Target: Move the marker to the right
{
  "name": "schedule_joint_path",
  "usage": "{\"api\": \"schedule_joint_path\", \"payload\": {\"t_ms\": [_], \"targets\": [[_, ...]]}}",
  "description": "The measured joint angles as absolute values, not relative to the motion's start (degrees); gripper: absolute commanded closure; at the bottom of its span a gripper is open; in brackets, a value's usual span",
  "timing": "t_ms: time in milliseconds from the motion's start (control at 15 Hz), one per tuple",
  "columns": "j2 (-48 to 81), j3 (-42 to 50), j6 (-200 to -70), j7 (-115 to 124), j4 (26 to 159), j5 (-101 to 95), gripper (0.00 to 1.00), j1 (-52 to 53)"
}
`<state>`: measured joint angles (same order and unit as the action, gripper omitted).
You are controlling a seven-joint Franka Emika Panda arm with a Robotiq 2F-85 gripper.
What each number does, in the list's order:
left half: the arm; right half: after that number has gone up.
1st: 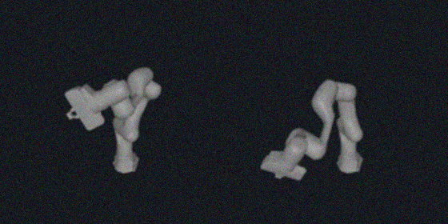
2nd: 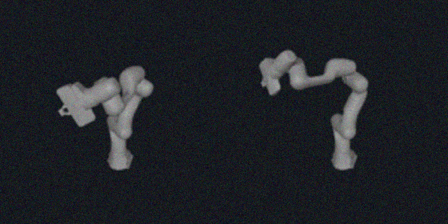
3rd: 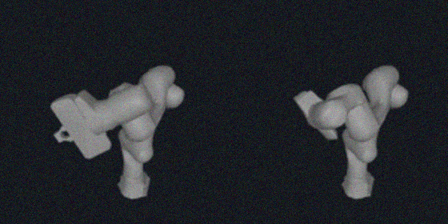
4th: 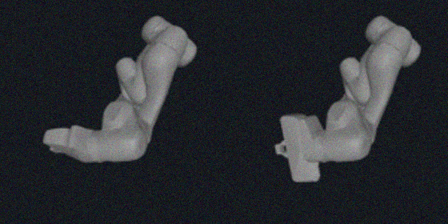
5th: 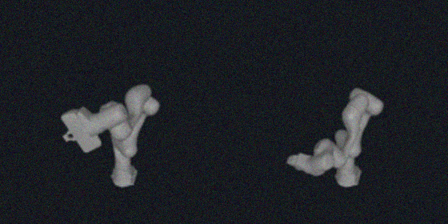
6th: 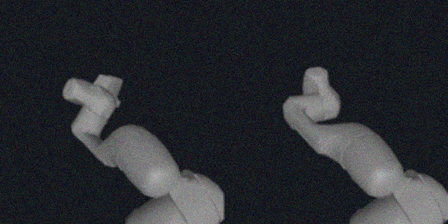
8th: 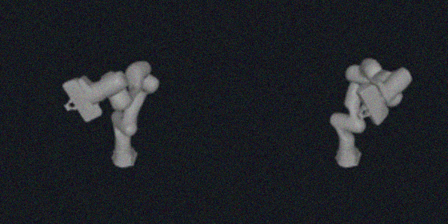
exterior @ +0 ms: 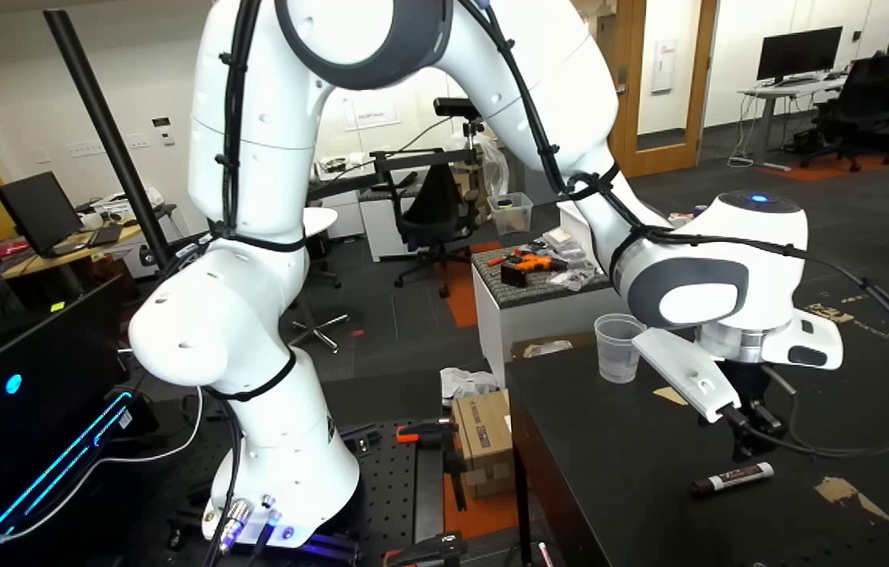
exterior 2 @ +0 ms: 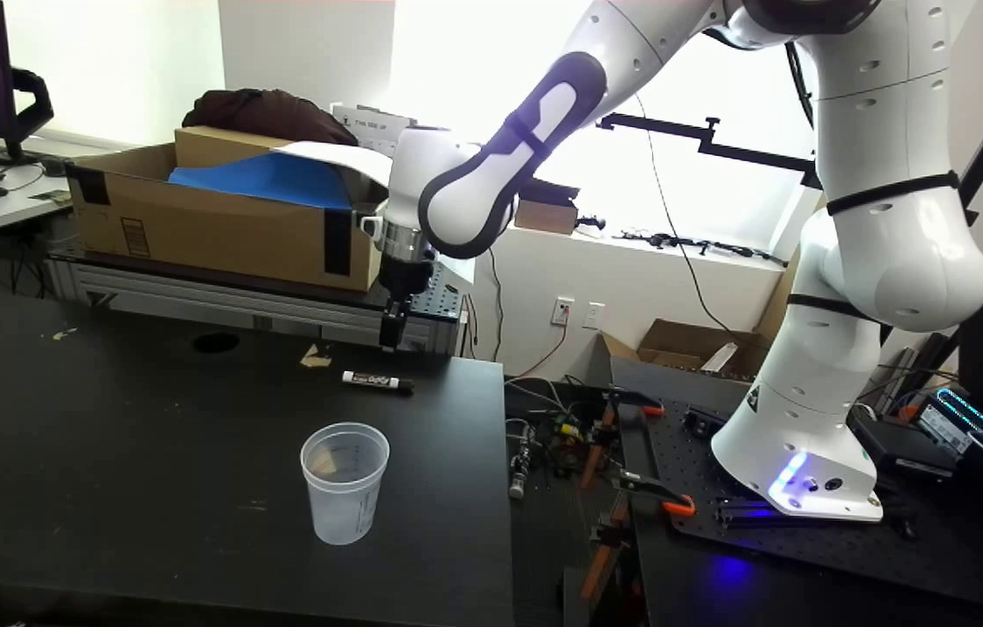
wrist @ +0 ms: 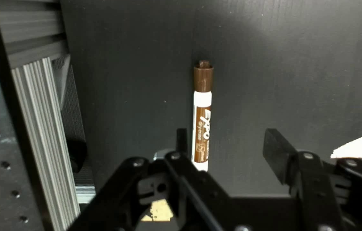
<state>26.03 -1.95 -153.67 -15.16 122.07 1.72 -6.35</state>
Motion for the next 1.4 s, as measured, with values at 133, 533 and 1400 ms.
{"api": "schedule_joint_path", "payload": {"t_ms": [133,533,1400], "targets": [[24.7,-1.9,-153.7,-14.3,122.6,1.4,0.0,-5.7],[13.1,-2.3,-152.8,-14.3,129.5,1.7,0.0,-5.2],[-6.8,-2.2,-143.4,-29.4,141.7,13.6,0.0,-0.1]]}}
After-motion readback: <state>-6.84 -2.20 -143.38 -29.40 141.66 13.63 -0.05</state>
